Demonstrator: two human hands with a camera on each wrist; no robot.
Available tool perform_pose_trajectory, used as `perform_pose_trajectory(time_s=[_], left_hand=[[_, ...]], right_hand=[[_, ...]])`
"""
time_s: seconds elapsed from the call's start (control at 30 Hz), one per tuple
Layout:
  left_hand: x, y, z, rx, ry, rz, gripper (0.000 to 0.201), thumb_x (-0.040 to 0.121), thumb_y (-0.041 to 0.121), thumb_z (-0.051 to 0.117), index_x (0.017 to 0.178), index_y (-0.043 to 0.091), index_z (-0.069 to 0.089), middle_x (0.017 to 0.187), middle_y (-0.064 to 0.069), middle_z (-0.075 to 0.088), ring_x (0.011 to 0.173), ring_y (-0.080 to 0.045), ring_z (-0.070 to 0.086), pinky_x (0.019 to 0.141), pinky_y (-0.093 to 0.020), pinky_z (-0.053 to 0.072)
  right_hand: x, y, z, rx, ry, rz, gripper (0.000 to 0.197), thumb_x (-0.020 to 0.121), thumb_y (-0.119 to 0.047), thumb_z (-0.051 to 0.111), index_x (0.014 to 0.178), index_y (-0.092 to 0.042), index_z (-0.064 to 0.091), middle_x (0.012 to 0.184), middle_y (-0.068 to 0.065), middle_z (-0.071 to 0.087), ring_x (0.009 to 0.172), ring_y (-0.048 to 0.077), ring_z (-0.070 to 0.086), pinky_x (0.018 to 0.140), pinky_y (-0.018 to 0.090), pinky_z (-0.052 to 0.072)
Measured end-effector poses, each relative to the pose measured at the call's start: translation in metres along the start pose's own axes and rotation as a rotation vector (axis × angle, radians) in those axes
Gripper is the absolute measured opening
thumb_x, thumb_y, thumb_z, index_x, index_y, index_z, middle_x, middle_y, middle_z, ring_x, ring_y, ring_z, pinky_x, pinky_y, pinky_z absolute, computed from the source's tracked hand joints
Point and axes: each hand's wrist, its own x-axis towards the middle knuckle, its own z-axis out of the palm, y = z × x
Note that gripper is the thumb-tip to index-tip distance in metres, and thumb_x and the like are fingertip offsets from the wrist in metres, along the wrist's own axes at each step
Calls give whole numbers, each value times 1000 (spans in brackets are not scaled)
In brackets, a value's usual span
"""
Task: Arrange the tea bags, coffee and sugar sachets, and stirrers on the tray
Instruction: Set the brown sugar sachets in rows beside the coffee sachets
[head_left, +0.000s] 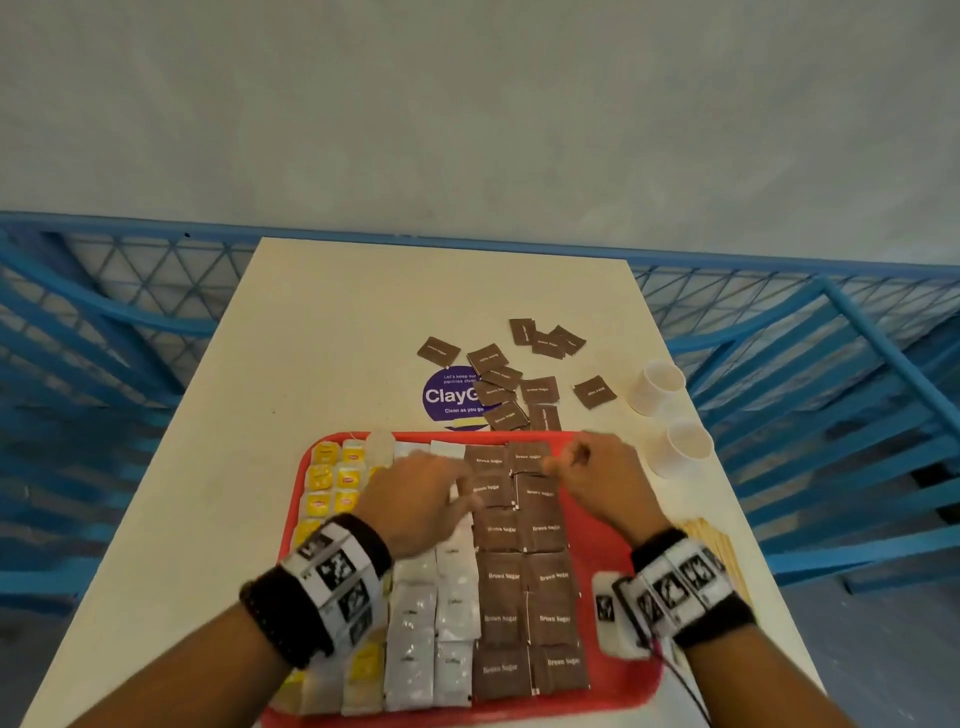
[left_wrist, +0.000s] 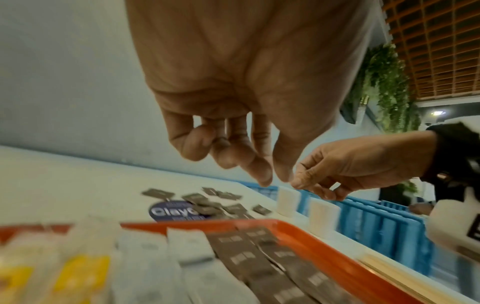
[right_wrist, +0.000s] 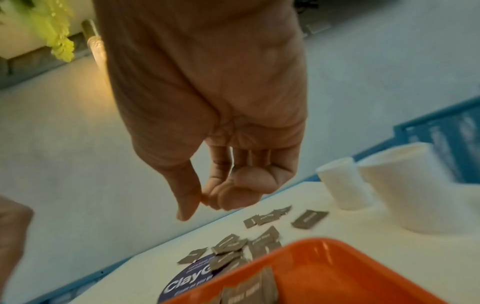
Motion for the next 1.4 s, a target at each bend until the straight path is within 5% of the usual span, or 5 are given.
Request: perform_pose_trajectory(time_s=[0.4,0.7,1.0,1.27,1.4], left_hand=[[125,-94,-37,36,-79,-297,31,92,48,62,69,28,54,92,4,65,87,-20,62,76,-34,51],[202,-114,-55,84,-77,-343,26,93,46,62,90,20,66,102,-4,67,93,-27,63,86,-41,54],[258,-115,-22,66,-115,-256,60,97,34,57,151,33,31,159,3,31,141,-27,37,111,-47,33],[250,-111,-4,113,-51,-238,30,94,28,58,121,18,51,124,-7,46,117,-32,44,90,-44,40],[245,-117,-6,51,-62,-370,47,85,31,72,121,14,46,123,-12,41,111,-36,47,91,-46,41]], right_hand=[[158,-7,58,-415,-265,249,114,58,-77,75,144,-11,38,139,12,53,124,30,55,96,38,52],[202,27,80,-73,-221,218,88,45,-87,59,111,-28,61,105,-5,72,87,15,69,79,38,60],[164,-17,74,-261,-331,258,105,55,-47,91,136,-15,32,131,13,41,116,33,54,89,38,52],[180,-20,82,76,-360,283,60,69,-2,83,107,-21,41,122,11,58,85,18,63,57,28,55],[181,-15,74,317,-302,322,50,77,-22,85,102,-17,42,107,4,63,81,10,62,51,19,53]])
